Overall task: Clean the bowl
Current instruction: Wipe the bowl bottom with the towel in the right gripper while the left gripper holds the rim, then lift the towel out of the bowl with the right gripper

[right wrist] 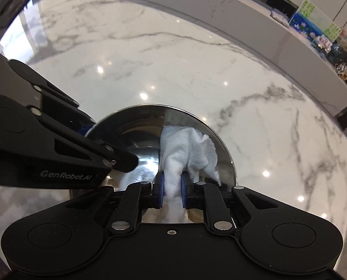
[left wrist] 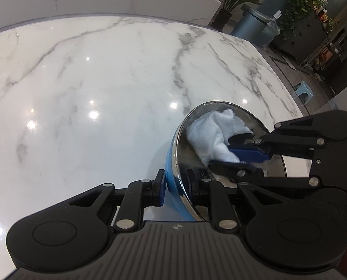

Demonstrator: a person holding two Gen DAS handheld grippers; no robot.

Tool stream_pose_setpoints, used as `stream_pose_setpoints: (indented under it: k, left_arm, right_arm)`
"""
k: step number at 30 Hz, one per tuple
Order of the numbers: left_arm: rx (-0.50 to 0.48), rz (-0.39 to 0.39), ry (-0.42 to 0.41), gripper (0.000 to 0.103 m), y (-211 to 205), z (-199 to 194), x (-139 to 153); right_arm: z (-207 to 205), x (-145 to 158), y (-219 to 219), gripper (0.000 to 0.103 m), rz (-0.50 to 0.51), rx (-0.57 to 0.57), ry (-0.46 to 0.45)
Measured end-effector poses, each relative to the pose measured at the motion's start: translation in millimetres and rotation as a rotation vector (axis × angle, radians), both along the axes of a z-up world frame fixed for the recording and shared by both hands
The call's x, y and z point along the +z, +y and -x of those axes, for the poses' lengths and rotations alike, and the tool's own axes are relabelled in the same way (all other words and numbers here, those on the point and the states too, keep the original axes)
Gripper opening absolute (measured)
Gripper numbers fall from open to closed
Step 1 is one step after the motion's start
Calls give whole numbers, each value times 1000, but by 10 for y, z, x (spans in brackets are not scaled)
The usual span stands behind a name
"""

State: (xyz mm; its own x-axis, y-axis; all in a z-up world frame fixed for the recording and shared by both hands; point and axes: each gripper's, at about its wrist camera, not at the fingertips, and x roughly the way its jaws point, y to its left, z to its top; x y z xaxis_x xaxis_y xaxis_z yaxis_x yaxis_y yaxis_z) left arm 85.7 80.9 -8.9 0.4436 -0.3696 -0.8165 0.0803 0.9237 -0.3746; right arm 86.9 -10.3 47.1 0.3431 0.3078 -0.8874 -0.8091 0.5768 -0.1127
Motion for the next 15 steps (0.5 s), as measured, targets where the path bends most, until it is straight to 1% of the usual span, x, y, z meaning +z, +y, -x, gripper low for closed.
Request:
stream_pose_setpoints:
  k: [2,3,8,13,14,15]
  left_arm:
    - [2,-1,-2,16,-2,3,2]
    - [3,-2,-2,16,-5,4,2]
    - [15,-3,-5,16,2,11,10]
    - [45,2,-43,16,37,34,66]
    - [48,5,-50,17,41,40,81]
    - [51,8,-57,21,44,46,96]
  right_arm:
    - [20,26,-22,13,-25,-11,26]
    - [40,59,-45,13,-35,-18,20]
    - [124,345,-206,13,-102,-70,-53]
    - [228,680,-460,13,-197,-131,-154]
    - [257,732,-524,13,-215,-145,-174]
    - [286,777,-591,13,-230,-158,-195]
